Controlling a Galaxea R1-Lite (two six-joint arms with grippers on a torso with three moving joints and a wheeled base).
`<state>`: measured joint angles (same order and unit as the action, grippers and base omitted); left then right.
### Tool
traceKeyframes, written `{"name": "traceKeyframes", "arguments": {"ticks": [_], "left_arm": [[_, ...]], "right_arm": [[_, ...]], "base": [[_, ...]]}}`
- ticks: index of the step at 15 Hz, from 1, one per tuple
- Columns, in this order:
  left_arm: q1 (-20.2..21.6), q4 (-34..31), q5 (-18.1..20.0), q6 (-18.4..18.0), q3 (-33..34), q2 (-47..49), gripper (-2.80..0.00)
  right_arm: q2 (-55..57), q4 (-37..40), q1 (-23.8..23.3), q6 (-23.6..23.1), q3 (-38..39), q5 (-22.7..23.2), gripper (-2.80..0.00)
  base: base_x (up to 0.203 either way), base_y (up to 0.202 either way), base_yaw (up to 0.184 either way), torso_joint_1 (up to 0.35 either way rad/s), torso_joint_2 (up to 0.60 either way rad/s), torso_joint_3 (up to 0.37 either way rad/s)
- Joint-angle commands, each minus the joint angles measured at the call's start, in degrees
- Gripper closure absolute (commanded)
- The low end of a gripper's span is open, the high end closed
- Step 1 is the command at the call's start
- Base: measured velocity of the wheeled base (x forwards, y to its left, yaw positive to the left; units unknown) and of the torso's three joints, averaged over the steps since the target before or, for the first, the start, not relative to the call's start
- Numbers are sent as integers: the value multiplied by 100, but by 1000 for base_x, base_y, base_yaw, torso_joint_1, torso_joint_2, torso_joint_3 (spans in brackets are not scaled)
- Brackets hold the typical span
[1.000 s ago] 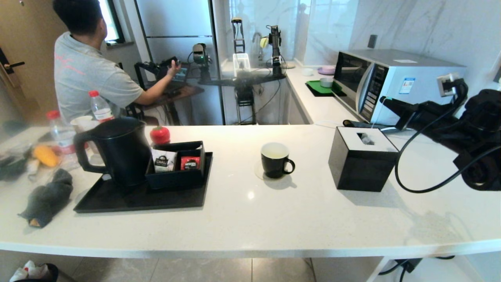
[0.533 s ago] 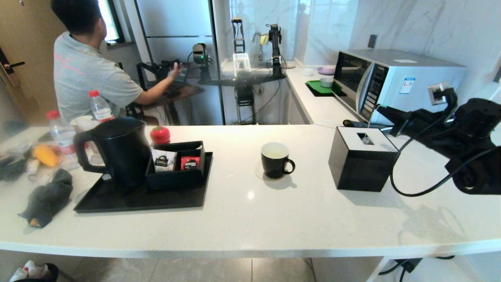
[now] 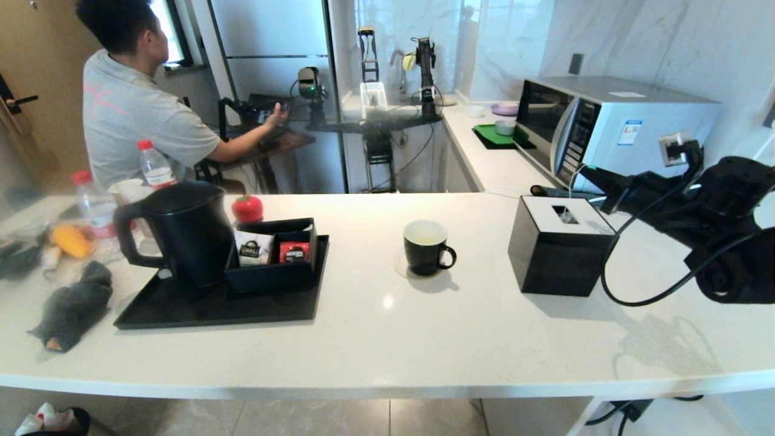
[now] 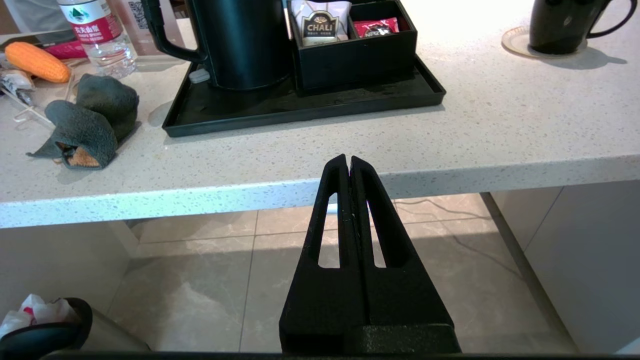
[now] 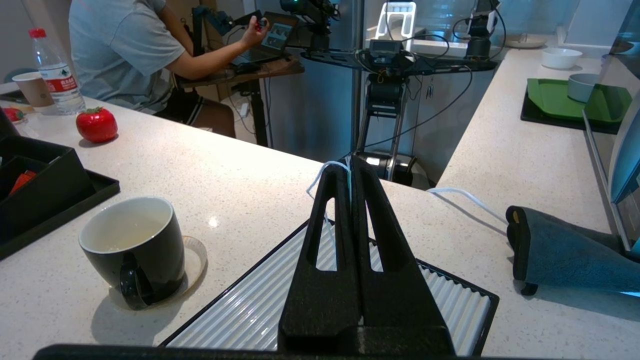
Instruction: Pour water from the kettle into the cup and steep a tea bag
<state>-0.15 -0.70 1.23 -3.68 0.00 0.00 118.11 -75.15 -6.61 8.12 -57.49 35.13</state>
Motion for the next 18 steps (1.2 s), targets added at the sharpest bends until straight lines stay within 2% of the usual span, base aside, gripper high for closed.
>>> {"name": "traceKeyframes", "arguments": {"ticks": [1,9,14,15,18], "left_arm": [[6,0,0,-1,0,0,0],[0,0,0,-1,0,0,0],[-3,0,0,-1,0,0,0],[6,0,0,-1,0,0,0],[-2,0,0,-1,0,0,0]], "right_arm": [[-8,-43,2,-12,36,20,0],[-210,-43,38,-61,238,11,0],[-231,-22,142,-301,317,11,0],[-274,15,142,-311,291,11,-280],[-315,89,142,-302,150,11,-280]], "base": [[0,0,0,0,0,0],[0,0,0,0,0,0],[0,0,0,0,0,0],[0,0,0,0,0,0],[0,0,0,0,0,0]]}}
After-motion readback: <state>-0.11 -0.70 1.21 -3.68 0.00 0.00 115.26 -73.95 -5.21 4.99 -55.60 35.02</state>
